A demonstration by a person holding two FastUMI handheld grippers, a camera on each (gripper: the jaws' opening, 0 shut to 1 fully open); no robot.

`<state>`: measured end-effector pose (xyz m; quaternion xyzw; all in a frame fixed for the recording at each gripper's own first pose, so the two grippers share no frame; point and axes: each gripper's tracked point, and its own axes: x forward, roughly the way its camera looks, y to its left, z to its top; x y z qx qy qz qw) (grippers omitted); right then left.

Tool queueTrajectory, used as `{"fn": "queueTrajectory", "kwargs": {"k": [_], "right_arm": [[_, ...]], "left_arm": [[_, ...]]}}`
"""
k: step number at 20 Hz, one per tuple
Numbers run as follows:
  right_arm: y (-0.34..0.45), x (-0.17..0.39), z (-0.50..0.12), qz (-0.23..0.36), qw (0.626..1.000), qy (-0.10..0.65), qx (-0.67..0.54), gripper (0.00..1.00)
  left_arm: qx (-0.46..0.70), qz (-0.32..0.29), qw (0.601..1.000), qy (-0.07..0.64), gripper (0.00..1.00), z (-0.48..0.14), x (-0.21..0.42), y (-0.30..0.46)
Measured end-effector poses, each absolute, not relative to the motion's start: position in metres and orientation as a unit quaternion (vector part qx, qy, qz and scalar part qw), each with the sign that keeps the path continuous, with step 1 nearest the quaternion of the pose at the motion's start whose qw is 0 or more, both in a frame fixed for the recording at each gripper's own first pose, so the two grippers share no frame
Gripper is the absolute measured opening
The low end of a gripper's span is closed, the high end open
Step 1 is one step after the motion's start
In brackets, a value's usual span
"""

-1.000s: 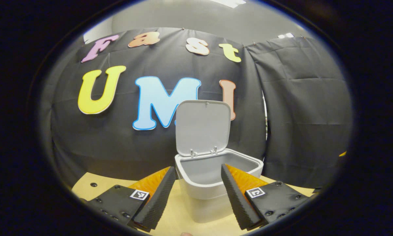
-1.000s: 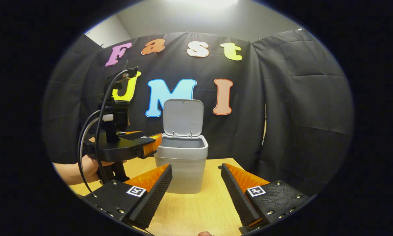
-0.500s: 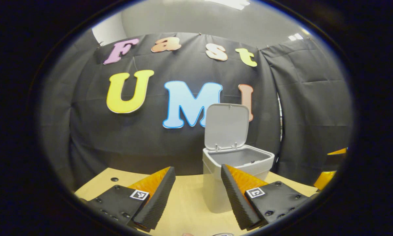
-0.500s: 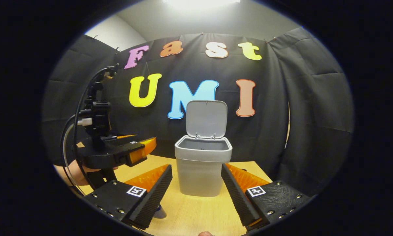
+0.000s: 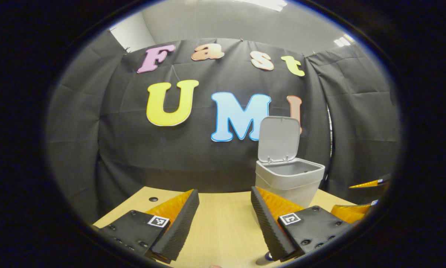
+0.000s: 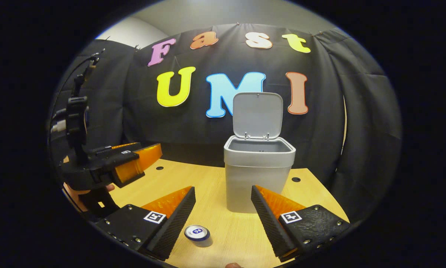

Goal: Press the lid of the desktop garbage bin to open it, pick up the crumpled paper on the desktop and throw it into the bin, then pick up the pop can on the desktop and drop it into the bin, and finally close the garbage bin lid.

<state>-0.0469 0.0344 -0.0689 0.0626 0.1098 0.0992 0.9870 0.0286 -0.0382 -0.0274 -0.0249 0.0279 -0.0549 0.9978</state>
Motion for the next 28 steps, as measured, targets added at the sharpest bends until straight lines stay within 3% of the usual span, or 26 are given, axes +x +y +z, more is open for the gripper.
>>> {"fn": "queueTrajectory", "kwargs": {"k": [13, 28], "right_arm": [[0.109, -0.036, -0.145, 0.117, 0.957, 0.253, 0.075, 0.96], [0.117, -0.047, -0.229, 0.149, 0.908, 0.392, 0.015, 0.97]], "left_arm": [[-0.012, -0.056, 0.997, 0.047, 0.92, -0.052, 0.023, 0.033], [-0.014, -0.032, 0.998, 0.047, 0.92, -0.057, 0.012, 0.035]]}}
